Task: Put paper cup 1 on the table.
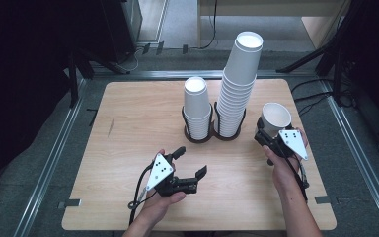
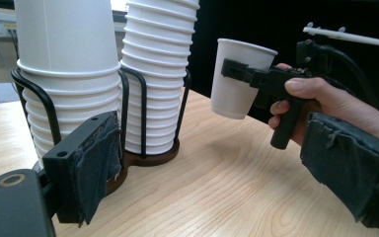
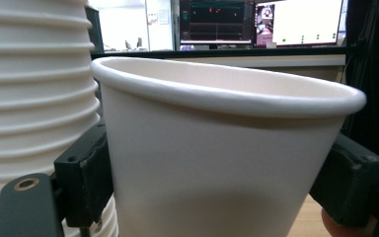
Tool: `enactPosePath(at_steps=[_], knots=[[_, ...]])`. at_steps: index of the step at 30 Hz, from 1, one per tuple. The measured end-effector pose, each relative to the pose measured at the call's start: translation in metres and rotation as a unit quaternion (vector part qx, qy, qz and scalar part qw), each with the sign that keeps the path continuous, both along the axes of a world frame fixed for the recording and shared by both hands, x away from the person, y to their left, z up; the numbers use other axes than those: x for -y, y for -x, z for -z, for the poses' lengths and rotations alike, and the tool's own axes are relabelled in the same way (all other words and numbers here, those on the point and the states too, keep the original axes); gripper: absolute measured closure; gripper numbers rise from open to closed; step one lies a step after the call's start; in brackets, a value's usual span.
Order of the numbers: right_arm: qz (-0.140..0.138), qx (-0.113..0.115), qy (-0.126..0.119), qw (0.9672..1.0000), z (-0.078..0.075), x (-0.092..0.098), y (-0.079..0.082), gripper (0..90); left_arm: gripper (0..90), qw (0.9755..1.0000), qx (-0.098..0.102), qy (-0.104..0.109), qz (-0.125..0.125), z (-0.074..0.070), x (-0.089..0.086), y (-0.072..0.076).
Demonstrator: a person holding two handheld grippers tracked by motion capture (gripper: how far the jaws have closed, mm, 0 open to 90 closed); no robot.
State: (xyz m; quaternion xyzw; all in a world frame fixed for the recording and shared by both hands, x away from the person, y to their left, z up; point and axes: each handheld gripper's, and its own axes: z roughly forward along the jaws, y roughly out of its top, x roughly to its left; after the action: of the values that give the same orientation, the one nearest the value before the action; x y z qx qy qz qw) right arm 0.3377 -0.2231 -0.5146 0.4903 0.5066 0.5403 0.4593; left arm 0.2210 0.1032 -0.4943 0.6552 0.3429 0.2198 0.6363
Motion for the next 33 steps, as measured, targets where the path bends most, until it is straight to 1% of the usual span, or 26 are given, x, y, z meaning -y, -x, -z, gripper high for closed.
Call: enactPosePath(at_steps=[5, 9, 12, 22, 27, 33], knots=[[0.0, -0.012, 0.0, 0.9999, 0.008, 0.001, -0.007, 15.4, 8.9, 1.0, -0.001, -0.001, -0.001, 0.0, -0.001, -0.001], [0.0, -0.02, -0.008, 0.9998, 0.012, 0.002, -0.011, 15.4, 8.9, 1.0, -0.002, -0.001, -0.001, 0.0, -0.002, -0.001], [0.003, -0.024, -0.006, 0.9997, 0.014, 0.003, -0.013, 15.4, 8.9, 1.0, -0.002, -0.002, -0.001, 0.001, -0.002, -0.001], [0.016, -0.036, -0.009, 0.9992, 0.02, 0.011, -0.015, 15.3, 8.9, 1.0, -0.005, -0.003, -0.004, 0.001, -0.002, -0.002], [0.019, -0.038, -0.009, 0.9991, 0.023, 0.014, -0.015, 15.4, 8.9, 1.0, -0.005, -0.004, -0.003, 0.001, -0.001, -0.002], [0.02, -0.046, -0.009, 0.9987, 0.028, 0.016, -0.015, 15.3, 8.9, 1.0, -0.005, -0.005, -0.003, 0.001, -0.001, -0.002]])
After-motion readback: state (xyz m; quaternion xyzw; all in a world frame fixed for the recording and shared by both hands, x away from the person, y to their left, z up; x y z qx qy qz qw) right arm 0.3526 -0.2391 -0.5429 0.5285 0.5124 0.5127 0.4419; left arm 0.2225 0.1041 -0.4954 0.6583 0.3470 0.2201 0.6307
